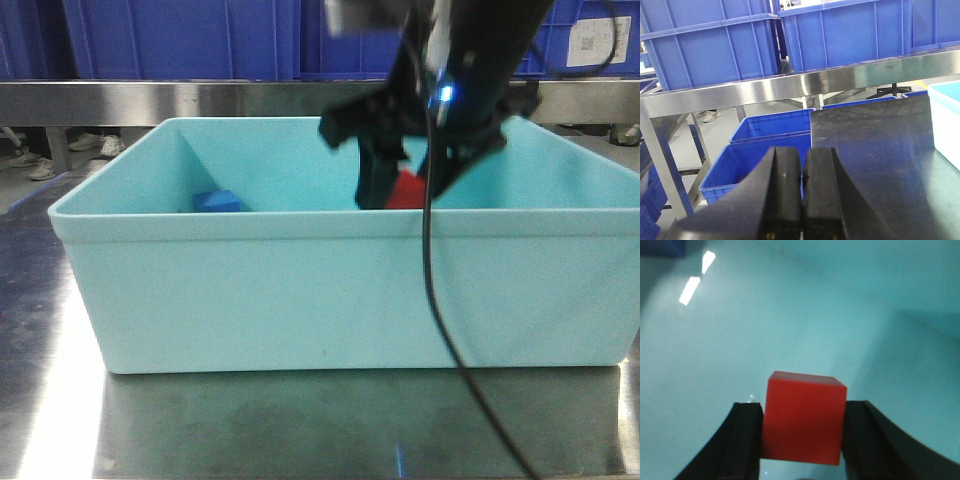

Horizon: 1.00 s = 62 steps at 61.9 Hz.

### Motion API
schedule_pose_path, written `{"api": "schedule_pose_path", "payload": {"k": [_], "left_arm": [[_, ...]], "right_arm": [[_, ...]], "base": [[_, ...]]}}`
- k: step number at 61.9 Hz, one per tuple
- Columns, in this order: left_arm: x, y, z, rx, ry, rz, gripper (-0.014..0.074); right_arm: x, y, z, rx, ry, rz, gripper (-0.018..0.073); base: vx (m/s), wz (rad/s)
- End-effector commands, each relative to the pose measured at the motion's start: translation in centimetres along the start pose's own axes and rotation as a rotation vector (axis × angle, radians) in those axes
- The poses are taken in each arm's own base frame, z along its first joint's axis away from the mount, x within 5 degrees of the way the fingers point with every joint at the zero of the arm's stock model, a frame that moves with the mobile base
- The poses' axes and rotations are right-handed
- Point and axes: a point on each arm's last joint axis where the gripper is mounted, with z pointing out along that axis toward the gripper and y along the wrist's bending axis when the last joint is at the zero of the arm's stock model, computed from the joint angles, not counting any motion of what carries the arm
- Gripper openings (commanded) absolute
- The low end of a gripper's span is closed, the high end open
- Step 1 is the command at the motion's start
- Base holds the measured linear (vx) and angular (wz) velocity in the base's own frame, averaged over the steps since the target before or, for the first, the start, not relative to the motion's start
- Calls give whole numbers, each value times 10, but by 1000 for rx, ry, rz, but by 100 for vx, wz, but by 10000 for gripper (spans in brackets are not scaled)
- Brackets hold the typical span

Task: Pick red cube and place on left shelf
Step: 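Close the right gripper on the red cube and lift it out, then drive the base away from the table holding the red cube in the right gripper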

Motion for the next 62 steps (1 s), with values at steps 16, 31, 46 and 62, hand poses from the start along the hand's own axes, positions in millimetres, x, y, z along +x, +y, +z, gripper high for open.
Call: {"api": "schedule_pose_path", "payload": {"k": [16,31,46,62], "left_arm": [[-1,0,0,-9,-71,-4,106],[-1,0,0,-9,-71,-4,106],[-1,0,0,-9,-71,-4,106],[-1,0,0,-9,-71,-4,106]], "right_arm": [[-10,-6,-147,-54,-525,-6,57],[42,-13,-182,-75,-658,-7,57],[101,-19,-189,-82,-711,-8,57],[153,-25,-186,-83,-751,-5,57]], "base": [[0,0],[-1,-5],[0,0],[-3,-15]]}}
